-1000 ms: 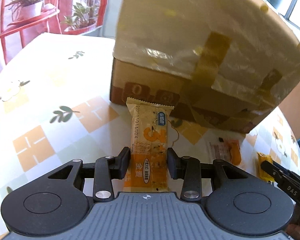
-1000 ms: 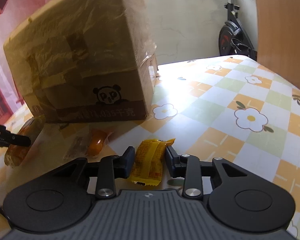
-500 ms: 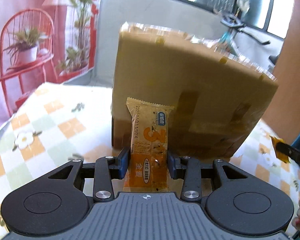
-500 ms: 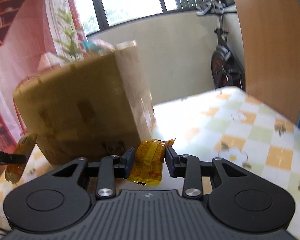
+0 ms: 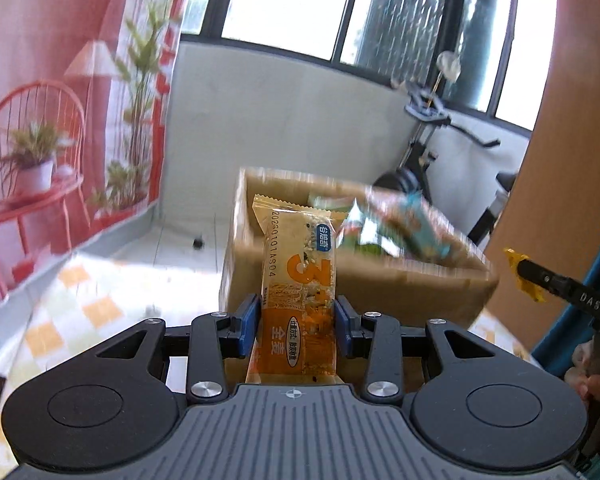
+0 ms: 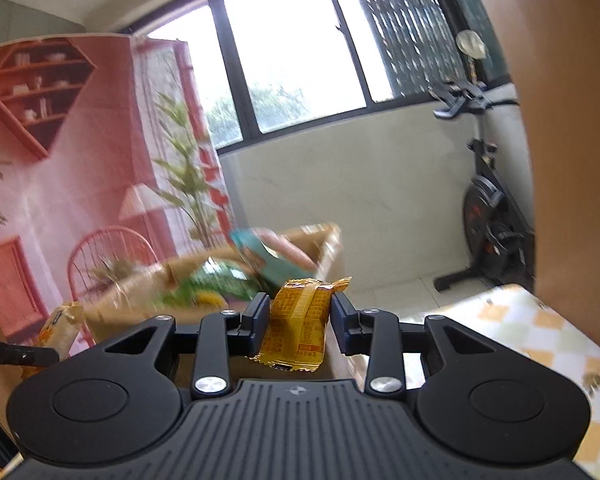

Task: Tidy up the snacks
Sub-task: 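Lift the candy and cake bar with both tools over the box, then open both tools to drop the candy and cake bar into the box, then move both tools back down to the last snacks on the table, then close the right tool on the orange candy while the left tool grasps the clear packet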

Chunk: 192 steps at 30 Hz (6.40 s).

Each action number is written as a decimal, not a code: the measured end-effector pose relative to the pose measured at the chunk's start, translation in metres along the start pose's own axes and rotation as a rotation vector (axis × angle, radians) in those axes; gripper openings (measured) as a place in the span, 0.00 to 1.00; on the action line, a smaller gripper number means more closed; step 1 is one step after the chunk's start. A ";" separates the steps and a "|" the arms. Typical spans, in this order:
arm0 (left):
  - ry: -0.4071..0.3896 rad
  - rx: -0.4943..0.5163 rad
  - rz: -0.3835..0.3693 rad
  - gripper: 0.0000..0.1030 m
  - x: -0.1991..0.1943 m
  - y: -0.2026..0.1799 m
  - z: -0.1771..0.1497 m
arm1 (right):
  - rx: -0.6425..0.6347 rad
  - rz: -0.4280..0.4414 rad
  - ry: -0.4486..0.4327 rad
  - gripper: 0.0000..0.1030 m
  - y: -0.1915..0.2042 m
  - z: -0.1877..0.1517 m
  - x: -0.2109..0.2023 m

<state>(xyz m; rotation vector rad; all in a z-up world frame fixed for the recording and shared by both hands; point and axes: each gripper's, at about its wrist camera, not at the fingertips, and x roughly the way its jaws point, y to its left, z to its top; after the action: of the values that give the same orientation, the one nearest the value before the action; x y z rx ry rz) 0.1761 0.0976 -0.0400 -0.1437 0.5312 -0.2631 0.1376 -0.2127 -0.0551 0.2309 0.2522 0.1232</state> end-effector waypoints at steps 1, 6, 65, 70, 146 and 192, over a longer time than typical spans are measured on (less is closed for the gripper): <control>-0.006 0.000 -0.006 0.40 0.002 -0.003 0.009 | -0.005 0.010 -0.008 0.35 0.004 0.005 0.004; -0.047 0.002 -0.032 0.40 0.020 -0.006 0.045 | -0.038 0.072 -0.028 0.35 0.027 0.028 0.035; -0.015 0.054 0.036 0.51 0.018 -0.009 0.017 | -0.114 0.097 0.093 0.53 0.069 0.015 0.080; -0.027 0.005 0.025 0.51 0.010 -0.013 -0.006 | -0.149 0.091 0.076 0.53 0.066 0.001 0.058; 0.454 0.053 -0.022 0.58 0.147 -0.106 -0.141 | -0.075 -0.004 0.428 0.24 -0.043 -0.160 0.047; 0.293 0.072 0.096 0.42 0.108 -0.088 -0.127 | 0.045 0.012 0.378 0.24 -0.061 -0.157 0.032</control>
<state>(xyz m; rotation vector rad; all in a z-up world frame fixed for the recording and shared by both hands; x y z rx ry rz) 0.1819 -0.0260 -0.1825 -0.0085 0.8159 -0.2106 0.1328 -0.2343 -0.2247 0.2527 0.6300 0.1726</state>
